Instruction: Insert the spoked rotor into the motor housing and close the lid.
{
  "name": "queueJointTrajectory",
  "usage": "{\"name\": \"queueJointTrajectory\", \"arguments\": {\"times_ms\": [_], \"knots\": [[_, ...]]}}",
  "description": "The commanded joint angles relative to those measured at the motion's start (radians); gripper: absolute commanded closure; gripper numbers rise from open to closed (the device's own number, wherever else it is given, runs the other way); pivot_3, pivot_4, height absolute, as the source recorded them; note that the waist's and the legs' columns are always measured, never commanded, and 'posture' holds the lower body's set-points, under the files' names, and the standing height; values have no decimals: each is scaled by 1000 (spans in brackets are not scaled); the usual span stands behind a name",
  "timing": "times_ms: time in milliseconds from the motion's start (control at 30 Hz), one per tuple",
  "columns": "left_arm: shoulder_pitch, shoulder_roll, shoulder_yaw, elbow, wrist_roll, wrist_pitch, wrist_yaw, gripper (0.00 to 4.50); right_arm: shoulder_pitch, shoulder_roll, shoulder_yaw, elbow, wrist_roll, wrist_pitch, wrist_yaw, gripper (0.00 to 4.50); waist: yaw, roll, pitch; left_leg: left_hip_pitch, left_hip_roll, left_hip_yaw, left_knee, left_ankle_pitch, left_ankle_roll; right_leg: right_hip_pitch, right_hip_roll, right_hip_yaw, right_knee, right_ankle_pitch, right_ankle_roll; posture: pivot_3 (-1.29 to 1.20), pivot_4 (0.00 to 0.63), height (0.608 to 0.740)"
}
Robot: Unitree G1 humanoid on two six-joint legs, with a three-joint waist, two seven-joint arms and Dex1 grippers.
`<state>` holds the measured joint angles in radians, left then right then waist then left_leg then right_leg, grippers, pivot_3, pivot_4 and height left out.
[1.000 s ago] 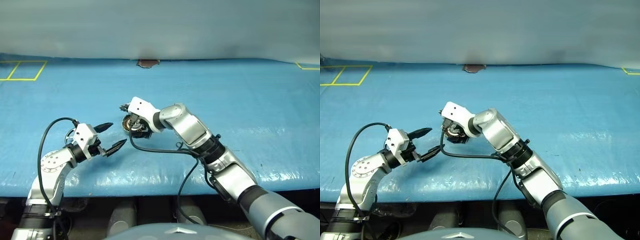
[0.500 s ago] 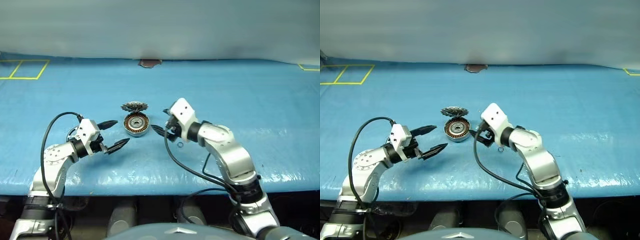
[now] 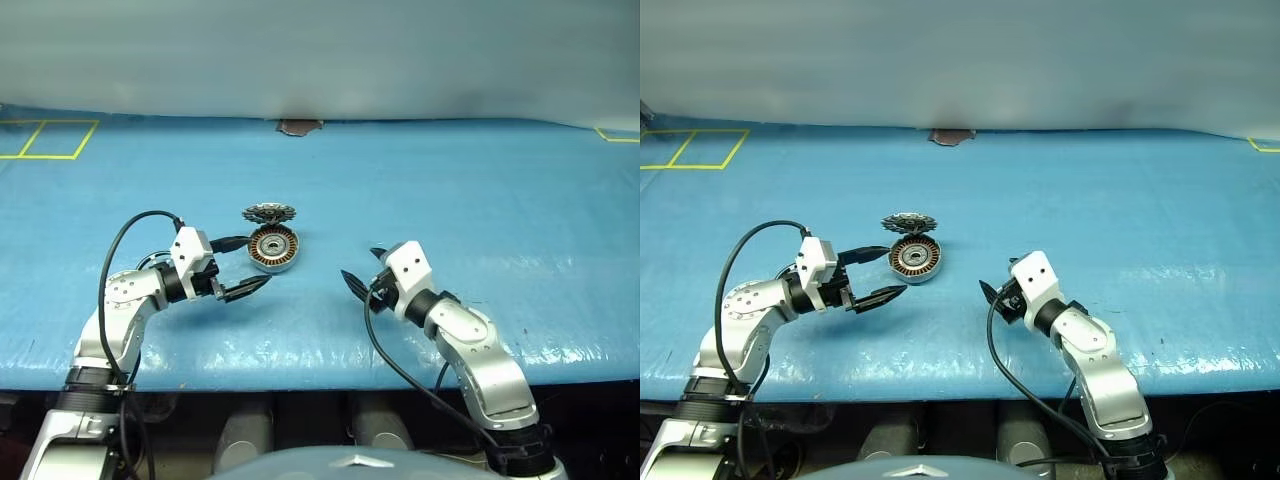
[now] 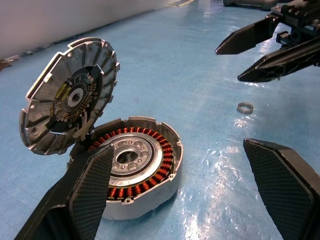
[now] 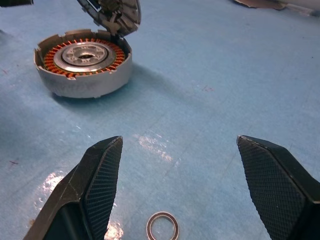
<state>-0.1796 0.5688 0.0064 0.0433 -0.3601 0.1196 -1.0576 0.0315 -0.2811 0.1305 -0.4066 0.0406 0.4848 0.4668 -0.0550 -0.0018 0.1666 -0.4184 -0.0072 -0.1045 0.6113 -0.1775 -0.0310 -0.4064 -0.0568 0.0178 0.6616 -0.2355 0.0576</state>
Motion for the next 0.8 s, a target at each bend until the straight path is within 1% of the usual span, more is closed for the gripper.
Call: {"name": "queueJointTrajectory", "arguments": {"times_ms": [33,500,800], "knots": [[-12,4,4,-4,-2,-17,-10,0,14,-22,11,1,-33,-58,-26,646,2,0,0,0,0,0,0,0,0,0,0,0,0,0,0,0,150,740],[-8,1,4,5,23,-22,2,0,87,-43,32,1,-33,-37,-45,646,19,0,0,0,0,0,1,0,0,0,0,0,0,0,0,0,150,740],[-11,-1,3,5,20,-20,1,0,109,-40,2,9,-12,11,-66,646,20,0,0,0,0,0,1,0,0,1,0,0,0,0,0,0,150,740]]}}
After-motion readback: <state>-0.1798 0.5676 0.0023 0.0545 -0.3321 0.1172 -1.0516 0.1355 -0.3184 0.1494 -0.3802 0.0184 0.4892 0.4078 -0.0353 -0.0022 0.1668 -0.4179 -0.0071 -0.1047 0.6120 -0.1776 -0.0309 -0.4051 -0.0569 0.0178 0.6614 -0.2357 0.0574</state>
